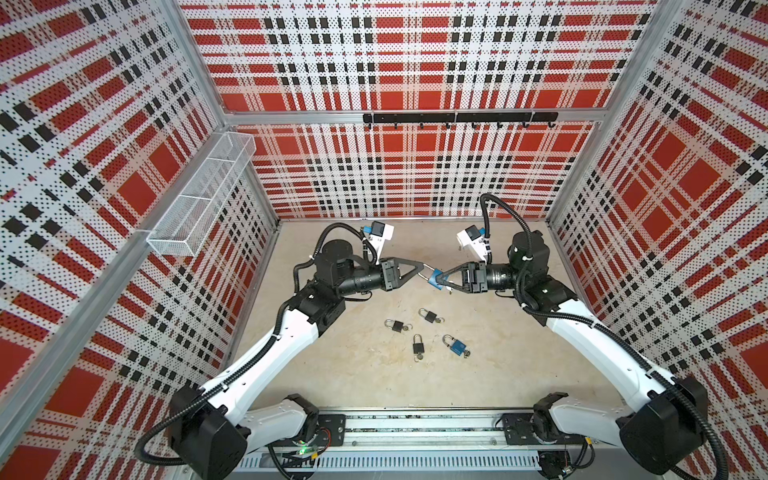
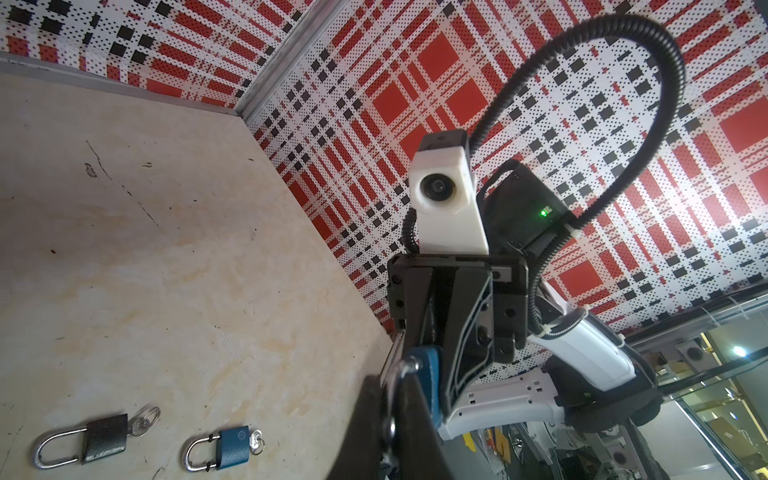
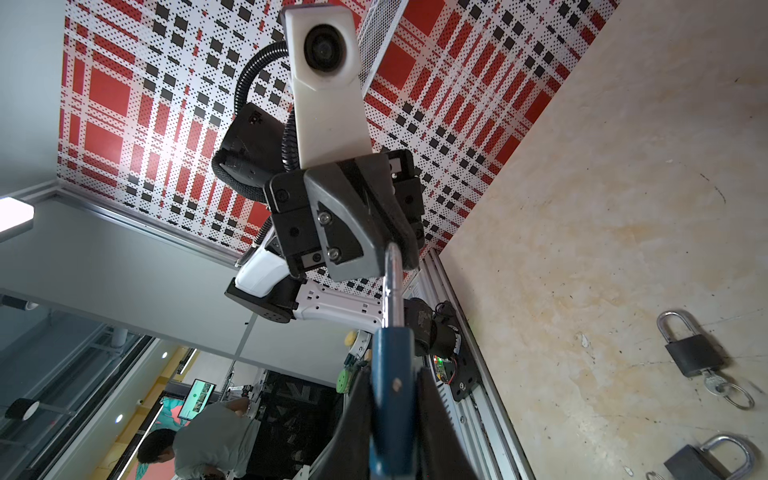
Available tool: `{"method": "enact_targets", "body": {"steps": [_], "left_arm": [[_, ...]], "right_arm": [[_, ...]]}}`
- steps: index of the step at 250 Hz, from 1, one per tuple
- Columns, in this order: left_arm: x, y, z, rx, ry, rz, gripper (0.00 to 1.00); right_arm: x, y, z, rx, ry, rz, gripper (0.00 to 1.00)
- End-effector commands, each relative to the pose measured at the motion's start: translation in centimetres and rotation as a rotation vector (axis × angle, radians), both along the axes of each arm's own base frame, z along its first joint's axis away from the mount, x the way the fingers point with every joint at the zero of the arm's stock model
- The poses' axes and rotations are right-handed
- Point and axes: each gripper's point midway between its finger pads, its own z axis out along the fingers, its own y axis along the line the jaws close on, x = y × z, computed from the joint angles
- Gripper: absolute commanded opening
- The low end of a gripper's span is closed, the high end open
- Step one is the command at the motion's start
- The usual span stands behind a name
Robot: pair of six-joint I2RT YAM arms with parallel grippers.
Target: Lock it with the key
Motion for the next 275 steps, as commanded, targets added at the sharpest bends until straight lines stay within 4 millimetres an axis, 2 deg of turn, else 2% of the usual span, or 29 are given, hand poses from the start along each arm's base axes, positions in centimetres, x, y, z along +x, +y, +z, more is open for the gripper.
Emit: {"method": "enact_targets", "body": {"steps": [1,78,118,189,275], "left_arm": [[-1.7,-1.8,-2.3,0.035,0.050,-0.068,0.00],[-2.7,-2.8,-2.9,0.029,0.078,-0.078,0.00],[-3.1,-3.1,-2.9,0.026,0.084,-0.080,0.00],[-3.6,-3.3,-2.8,0.023,0.080,-0.081,0.00],[-3.2,-3.2,-4.1,0.049,0.079,-0.049,0.00]], "right_arm": [[-0.9,0.3,3.7,0.087,-0.182,0.021,0.00],[-0.2,0.3,4.0,0.084,-0.198,-0.027,0.00],[0.5,0.0,3.2,0.022,-0.215,-0.083,0.00],[0.5,-0.1,3.1,-0.002,-0.232,-0.106,0.00],[-1.0,0.1,5.5,0.133,-0.212,-0.026,0.00]]}}
